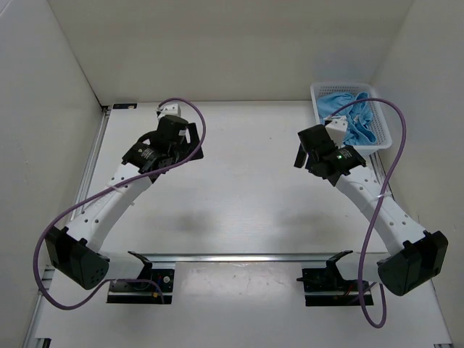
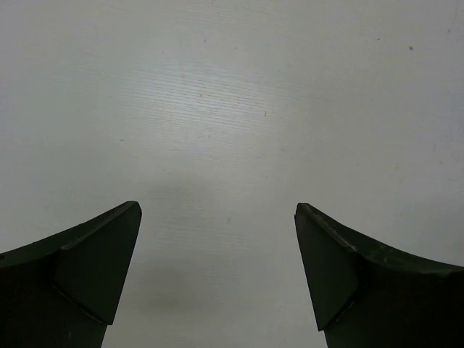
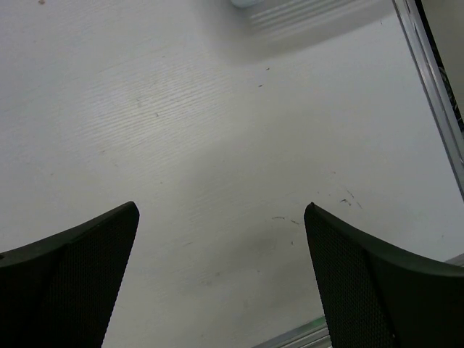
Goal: Fold and stack the shorts
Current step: Grab the shorts from the pile
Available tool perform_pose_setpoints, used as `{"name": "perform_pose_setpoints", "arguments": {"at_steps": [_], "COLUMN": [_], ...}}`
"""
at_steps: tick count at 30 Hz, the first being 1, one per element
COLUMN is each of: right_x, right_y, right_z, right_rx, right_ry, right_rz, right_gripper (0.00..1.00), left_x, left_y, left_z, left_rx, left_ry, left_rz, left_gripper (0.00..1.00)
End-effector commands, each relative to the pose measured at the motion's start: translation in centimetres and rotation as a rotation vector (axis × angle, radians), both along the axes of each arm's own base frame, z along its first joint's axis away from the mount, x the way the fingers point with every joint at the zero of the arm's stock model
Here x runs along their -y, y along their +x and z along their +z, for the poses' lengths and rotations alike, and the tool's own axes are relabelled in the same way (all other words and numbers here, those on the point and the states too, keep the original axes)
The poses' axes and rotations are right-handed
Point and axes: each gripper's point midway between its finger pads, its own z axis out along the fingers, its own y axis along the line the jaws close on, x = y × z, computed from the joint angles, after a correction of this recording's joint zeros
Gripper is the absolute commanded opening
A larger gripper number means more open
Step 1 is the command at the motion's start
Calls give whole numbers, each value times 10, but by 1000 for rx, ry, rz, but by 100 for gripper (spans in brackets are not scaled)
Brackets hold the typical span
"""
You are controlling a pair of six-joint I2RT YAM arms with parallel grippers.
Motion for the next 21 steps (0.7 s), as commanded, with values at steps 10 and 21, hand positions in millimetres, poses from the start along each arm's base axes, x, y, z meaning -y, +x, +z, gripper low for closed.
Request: {"name": "perform_pose_setpoints", "arguments": {"at_steps": [10, 21], "right_x": [16, 98], "right_y": [30, 181], "right_z": [20, 39], "right_rx": [22, -40], "right_ry": [-52, 180], "right_rz": [14, -104], "right_gripper": [99, 94], "left_x": [-15, -24], "left_y": [-13, -7], "left_z": [-6, -2], "left_rx": [-35, -22], "left_ry": [-43, 0], "left_rz": [34, 28], "left_gripper": [99, 99]}}
